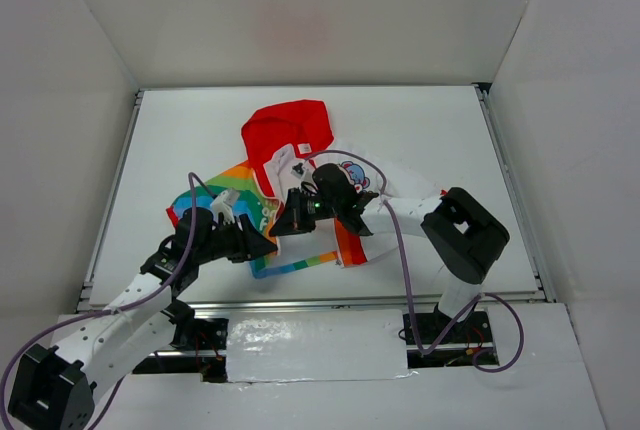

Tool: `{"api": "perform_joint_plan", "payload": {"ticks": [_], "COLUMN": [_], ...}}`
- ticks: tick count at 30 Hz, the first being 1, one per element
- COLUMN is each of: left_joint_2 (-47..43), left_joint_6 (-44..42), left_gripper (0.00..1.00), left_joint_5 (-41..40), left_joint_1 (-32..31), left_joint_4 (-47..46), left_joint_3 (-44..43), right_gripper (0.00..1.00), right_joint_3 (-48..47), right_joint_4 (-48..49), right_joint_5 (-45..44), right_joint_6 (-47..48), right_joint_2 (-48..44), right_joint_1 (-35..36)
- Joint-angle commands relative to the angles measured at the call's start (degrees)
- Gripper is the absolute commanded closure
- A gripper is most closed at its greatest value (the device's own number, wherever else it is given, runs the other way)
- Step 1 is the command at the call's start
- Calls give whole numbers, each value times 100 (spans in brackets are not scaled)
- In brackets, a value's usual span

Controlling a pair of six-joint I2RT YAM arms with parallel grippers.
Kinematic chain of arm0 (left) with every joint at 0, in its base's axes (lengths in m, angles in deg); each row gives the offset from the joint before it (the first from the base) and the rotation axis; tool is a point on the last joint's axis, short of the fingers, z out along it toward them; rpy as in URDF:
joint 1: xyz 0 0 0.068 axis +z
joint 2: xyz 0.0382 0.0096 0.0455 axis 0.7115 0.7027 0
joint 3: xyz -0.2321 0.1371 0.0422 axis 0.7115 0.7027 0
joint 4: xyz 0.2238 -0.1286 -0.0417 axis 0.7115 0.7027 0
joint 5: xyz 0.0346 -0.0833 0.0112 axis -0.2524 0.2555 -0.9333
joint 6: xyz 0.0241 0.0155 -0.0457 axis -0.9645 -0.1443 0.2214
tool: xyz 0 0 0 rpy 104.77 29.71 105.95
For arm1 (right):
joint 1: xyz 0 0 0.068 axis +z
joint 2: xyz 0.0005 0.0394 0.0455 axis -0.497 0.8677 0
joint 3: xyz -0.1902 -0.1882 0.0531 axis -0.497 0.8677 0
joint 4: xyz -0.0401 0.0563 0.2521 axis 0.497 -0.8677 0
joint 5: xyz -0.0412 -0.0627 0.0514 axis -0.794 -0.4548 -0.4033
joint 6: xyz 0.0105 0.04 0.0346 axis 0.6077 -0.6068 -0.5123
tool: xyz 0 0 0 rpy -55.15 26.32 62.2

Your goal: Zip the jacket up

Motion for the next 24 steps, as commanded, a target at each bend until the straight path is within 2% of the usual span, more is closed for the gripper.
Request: {"api": "perform_joint_plan", "payload": {"ticks": [1,4,11,13,14,17,19,21,23,24], "left_joint_2": [-89,-89,25,43,52,61,69,87,113,113], "left_joint_6": [-141,-168,-124,-106,-115,-89,-62,-54,-71,-62], "left_gripper": [48,48,56,53,48,42,41,44,55,56], "left_joint_5": [-26,-35,79,105,140,193,211,211,211,202], "left_joint_1": [-19,-19,-19,-19,-19,-19,-27,-36,-36,-36], "left_joint_4": [-27,0,-149,-149,-280,-369,-413,-431,-448,-448], "left_joint_3": [-169,-169,-99,-81,-64,-37,-28,-11,-20,-20], "right_gripper": [100,100,100,100,100,100,100,100,100,100], "right_joint_3": [-253,-253,-297,-314,-315,-350,-367,-385,-402,-394], "right_joint_4": [-158,-184,-220,-202,-184,-202,-211,-193,-193,-211], "right_joint_5": [-42,-42,-34,-16,-16,-25,-34,-34,-25,-25], "right_joint_6": [255,299,308,290,282,264,255,229,220,237], "right_joint_2": [-16,-34,-25,-16,1,19,36,54,63,63], "right_joint_1": [57,57,57,57,57,57,48,56,39,56]}}
